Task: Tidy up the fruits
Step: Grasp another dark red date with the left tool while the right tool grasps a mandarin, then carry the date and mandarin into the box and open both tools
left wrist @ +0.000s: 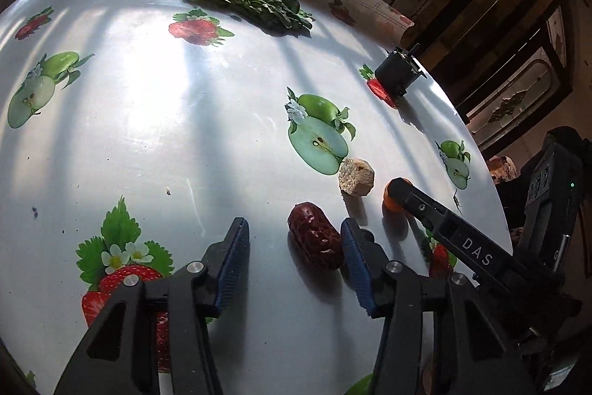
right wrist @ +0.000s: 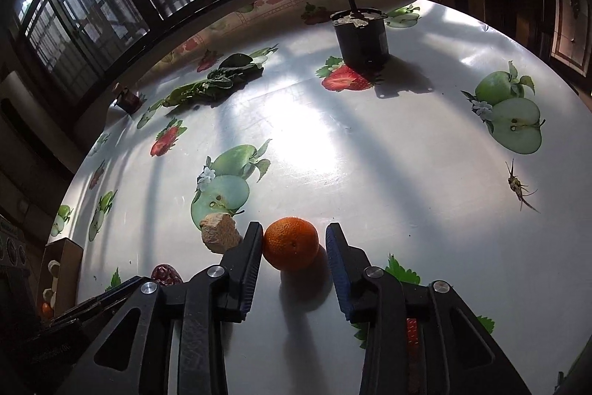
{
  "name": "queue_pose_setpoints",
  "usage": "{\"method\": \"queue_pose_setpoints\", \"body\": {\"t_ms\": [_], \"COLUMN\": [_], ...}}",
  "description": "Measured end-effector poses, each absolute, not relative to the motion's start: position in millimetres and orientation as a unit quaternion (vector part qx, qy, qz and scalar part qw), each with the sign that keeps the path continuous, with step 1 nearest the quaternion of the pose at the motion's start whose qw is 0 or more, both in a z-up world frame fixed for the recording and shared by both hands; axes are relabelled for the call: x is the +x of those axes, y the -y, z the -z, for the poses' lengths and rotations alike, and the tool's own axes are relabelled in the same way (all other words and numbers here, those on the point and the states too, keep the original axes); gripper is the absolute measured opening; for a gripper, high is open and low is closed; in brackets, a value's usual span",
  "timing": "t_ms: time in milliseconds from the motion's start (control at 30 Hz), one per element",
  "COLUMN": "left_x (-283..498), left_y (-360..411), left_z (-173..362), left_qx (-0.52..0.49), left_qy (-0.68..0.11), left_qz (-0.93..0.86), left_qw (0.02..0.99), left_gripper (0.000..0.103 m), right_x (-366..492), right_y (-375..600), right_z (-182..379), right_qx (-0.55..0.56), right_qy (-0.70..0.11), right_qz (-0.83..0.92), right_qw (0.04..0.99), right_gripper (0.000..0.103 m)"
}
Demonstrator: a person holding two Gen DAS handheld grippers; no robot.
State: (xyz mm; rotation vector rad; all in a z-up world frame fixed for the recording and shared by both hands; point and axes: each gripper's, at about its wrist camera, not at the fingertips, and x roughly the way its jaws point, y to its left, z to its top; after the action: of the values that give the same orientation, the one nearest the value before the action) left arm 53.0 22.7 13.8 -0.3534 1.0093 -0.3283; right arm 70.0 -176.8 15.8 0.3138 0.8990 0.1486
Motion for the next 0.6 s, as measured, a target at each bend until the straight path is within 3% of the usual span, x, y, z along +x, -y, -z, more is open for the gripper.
{"method": "queue_pose_setpoints", "body": {"t_ms": [167,267,600], "left_x": [49.3,48.8,48.1], "left_y": [1.0,1.7,-23.4], "left_z": [-14.2,-11.5,-12.4], "left_qx": [-0.095,-0.097,-0.155], "left_qy": [-0.463,-0.478,-0.474], "left_qz": [0.159,0.179,0.175], "left_qw": [0.867,0.854,0.849], "left_gripper": [0.05,0.027,0.027], "right_x": [71.9,70.3,65.1], "right_y": [163.8,162.0,180.3], "right_z": [-13.2,-13.6,-15.0], "right_qx": [0.122,0.116,0.152], "right_qy": [-0.426,-0.426,-0.422], "right_qz": [-0.065,-0.062,-0.038], "right_qw": [0.894,0.895,0.893], "right_gripper": [0.038,0.033,0.033]}}
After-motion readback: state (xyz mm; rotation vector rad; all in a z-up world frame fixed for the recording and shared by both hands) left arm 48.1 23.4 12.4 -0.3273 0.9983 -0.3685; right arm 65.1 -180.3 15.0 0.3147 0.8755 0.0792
